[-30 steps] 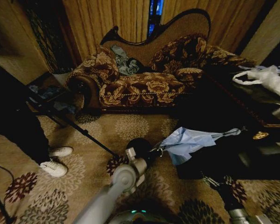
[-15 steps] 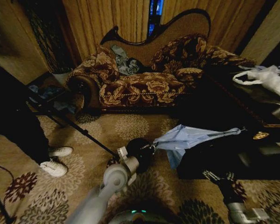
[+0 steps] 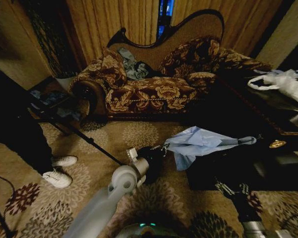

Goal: Place a garbage bag over the trash bin.

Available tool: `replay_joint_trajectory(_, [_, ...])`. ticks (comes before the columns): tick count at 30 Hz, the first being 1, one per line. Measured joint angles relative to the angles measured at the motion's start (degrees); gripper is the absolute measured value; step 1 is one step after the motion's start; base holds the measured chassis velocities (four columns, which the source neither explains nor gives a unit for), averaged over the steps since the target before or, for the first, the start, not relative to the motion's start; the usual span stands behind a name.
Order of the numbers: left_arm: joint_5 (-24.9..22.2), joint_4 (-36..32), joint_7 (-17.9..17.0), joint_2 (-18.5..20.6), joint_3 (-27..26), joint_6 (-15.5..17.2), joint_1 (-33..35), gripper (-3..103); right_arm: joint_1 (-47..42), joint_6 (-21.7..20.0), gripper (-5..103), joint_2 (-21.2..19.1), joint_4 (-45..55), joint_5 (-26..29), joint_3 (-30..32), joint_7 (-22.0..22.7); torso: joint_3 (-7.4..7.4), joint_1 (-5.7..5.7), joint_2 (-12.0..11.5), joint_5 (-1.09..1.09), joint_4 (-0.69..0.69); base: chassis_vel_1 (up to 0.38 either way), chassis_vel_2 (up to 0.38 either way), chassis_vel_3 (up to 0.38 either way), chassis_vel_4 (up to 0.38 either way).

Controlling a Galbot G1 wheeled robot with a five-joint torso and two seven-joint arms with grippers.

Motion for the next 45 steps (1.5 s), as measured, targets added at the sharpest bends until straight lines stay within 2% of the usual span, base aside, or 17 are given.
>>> replay_joint_trajectory(2, [2.38,0.98,1.31,0.05,0.59,-0.45,-0.41,0,0.01,-0.36,76,0.17,2.39,0.84,0.51,0.7,0.0,0.0,0.0,0.0,0.0,0.0,0.0,0.0,0.0])
replay_joint_trajectory(3, [2.38,0.98,1.31,0.05,0.59,-0.45,-0.41,0,0.01,-0.36,76,0.17,2.39,0.84,0.51,0.7,0.0,0.0,0.0,0.0,0.0,0.0,0.0,0.0,0.0])
replay_joint_trajectory(6, [3.97,1.91,1.88,-0.34,1.4,-0.81,-0.54,0,-0.31,-1.13,63,0.18,6.4,2.02,0.9,1.54,0.0,0.0,0.0,0.0,0.01,0.0,0.0,0.0,0.0])
replay_joint_trajectory(8, [4.25,2.01,1.95,-0.48,1.55,-0.85,-0.54,0,-0.54,-1.18,63,0.25,7.05,2.15,0.9,1.56,0.0,0.0,0.0,-0.01,0.01,0.0,0.0,0.0,0.0])
replay_joint_trajectory(10, [4.6,2.21,1.97,-0.85,1.78,-0.91,-0.53,0,-1.72,-1.0,51,0.64,8.48,2.81,0.92,0.86,0.0,0.0,0.0,-0.01,0.0,0.0,0.0,0.0,0.0])
replay_joint_trajectory(12, [4.61,2.27,1.97,-0.92,1.78,-0.91,-0.53,0,-1.91,-0.86,51,0.7,8.55,2.92,0.99,0.63,0.0,0.0,0.0,0.0,0.0,0.0,0.0,0.0,0.0])
replay_joint_trajectory(17, [5.6,3.29,1.98,-1.81,2.12,-0.96,-0.6,0,-3.92,0.07,35,1.12,11.22,3.88,1.16,0.35,0.0,0.0,0.01,0.0,0.0,0.0,0.0,0.0,0.0])
replay_joint_trajectory(19, [6.03,3.61,1.87,-2.2,2.44,-0.96,-0.6,0,-3.82,-0.03,32,1.16,12.79,3.65,0.58,2.08,0.0,0.0,0.01,0.0,0.0,0.0,0.0,0.0,0.0])
replay_joint_trajectory(21, [8.02,3.81,1.9,-2.55,3.07,-1.07,-0.58,0,-2.65,-1.22,23,0.85,15.38,1.71,-0.52,5.89,0.0,0.0,0.02,-0.01,0.0,0.0,0.0,0.0,0.0])
replay_joint_trajectory(23, [8.82,3.76,1.96,-2.59,3.32,-1.14,-0.56,0,-2.06,-1.78,23,0.52,16.31,0.6,-1.08,7.44,0.0,0.0,0.02,0.0,0.0,0.0,0.0,0.0,0.0])
replay_joint_trajectory(24, [10.29,3.22,2.0,-2.61,3.82,-1.2,-0.48,0,-0.89,-3.16,16,-0.27,18.24,-1.58,-2.34,11.08,0.0,0.0,0.02,-0.01,0.01,0.0,0.0,0.0,0.0])
replay_joint_trajectory(25, [11.31,2.81,2.1,-2.59,4.12,-1.25,-0.41,0,-0.3,-4.24,16,-0.73,19.02,-2.68,-2.9,12.82,0.0,0.0,0.02,0.0,0.01,0.0,0.0,0.0,0.0])
replay_joint_trajectory(29, [14.46,2.27,3.07,-2.27,4.73,-1.68,-0.19,0,0.71,-7.62,4,-2.04,19.66,-6.48,-4.6,16.94,0.0,0.0,0.02,0.0,0.01,0.0,0.0,0.0,0.0])
replay_joint_trajectory(37, [16.12,2.17,4.09,-2.27,4.95,-2.22,-0.66,0,1.03,-13.44,0,-4.96,19.65,-12.39,-9.3,21.73,0.0,0.0,0.02,0.0,0.01,0.0,0.0,0.0,0.0])
replay_joint_trajectory(45, [16.15,2.24,4.23,-2.29,4.88,-2.54,-0.74,0,-0.14,-17.76,0,-6.2,19.53,-14.21,-13.72,25.79,0.0,0.0,0.02,0.0,0.0,0.0,0.0,0.0,0.0])
